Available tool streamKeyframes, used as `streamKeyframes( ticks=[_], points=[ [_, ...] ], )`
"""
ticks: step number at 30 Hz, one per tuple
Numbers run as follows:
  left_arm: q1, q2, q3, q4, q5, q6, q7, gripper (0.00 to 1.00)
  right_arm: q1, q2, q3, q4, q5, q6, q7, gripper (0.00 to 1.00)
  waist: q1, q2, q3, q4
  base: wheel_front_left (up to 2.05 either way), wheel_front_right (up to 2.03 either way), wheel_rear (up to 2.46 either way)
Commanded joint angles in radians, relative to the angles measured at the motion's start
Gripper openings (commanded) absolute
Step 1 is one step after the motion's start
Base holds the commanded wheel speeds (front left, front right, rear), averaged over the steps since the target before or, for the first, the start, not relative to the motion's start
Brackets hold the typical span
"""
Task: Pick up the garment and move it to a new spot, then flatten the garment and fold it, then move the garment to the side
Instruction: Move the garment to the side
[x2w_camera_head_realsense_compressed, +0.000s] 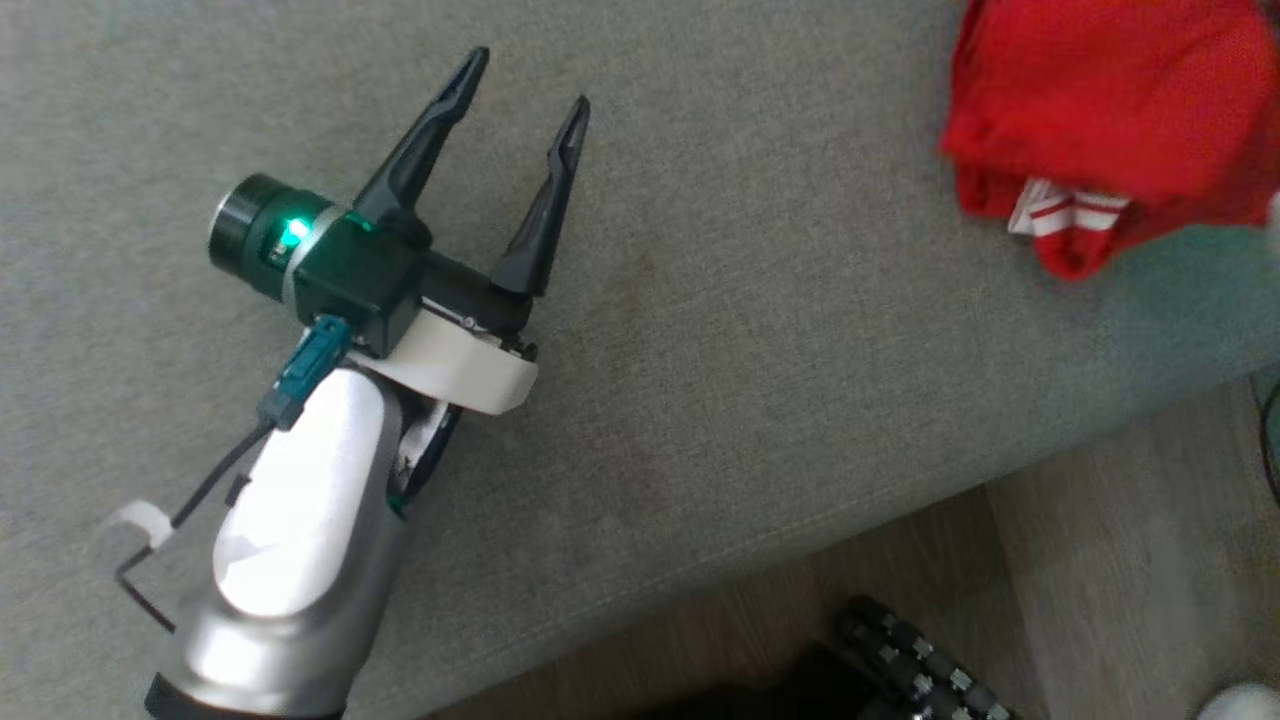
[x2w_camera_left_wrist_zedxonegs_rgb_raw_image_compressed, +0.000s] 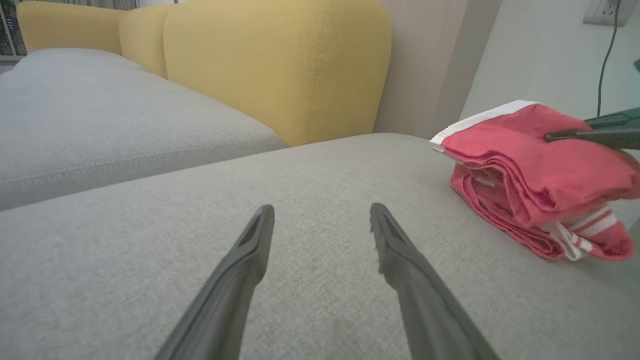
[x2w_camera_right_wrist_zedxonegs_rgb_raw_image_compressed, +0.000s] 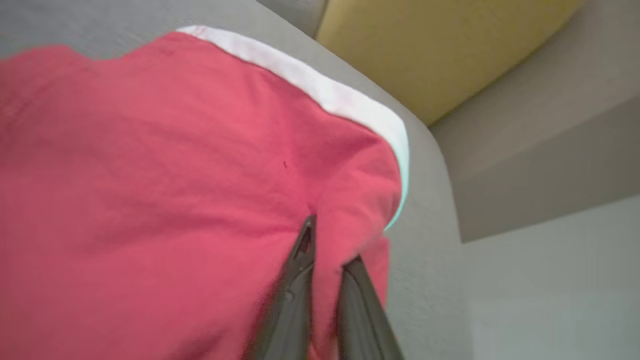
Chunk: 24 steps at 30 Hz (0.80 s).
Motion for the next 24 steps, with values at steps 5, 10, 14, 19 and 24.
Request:
streamKeyframes(
  ticks=[5, 10, 14, 19, 24],
  points=[
    [-0.026, 0.023, 0.040, -0.041, -0.002, -0.003, -0.005, 1.00, 0.073, -0.019, -0.106, -0.094, -0.079, -0.001, 0.052, 0.00, -0.0002, 0.0001, 0.071, -0.003, 0.00, 0.00, 0.00],
    [-0.028, 0.018, 0.054, -0.040, -0.006, -0.004, -0.005, 1.00, 0.116, 0.028, -0.155, -0.135, -0.130, -0.001, 0.085, 1.00, -0.0002, 0.0001, 0.078, 0.016, 0.00, 0.00, 0.00],
    [-0.021, 0.008, 0.067, -0.036, -0.012, -0.005, -0.005, 1.00, 0.132, 0.069, -0.195, -0.171, -0.161, -0.001, 0.100, 1.00, -0.0002, 0.0001, 0.057, 0.027, 0.00, 0.00, 0.00],
    [0.002, -0.011, 0.081, -0.033, -0.024, -0.002, -0.005, 1.00, 0.128, 0.113, -0.235, -0.217, -0.222, -0.001, 0.097, 1.00, -0.0002, 0.0001, -0.005, 0.044, 0.00, 0.00, 0.00],
    [0.031, -0.026, 0.101, -0.036, -0.041, 0.009, -0.005, 1.00, 0.122, 0.169, -0.297, -0.245, -0.310, -0.001, 0.120, 1.00, -0.0002, 0.0001, -0.073, 0.066, 0.00, 0.00, 0.00]
  ],
)
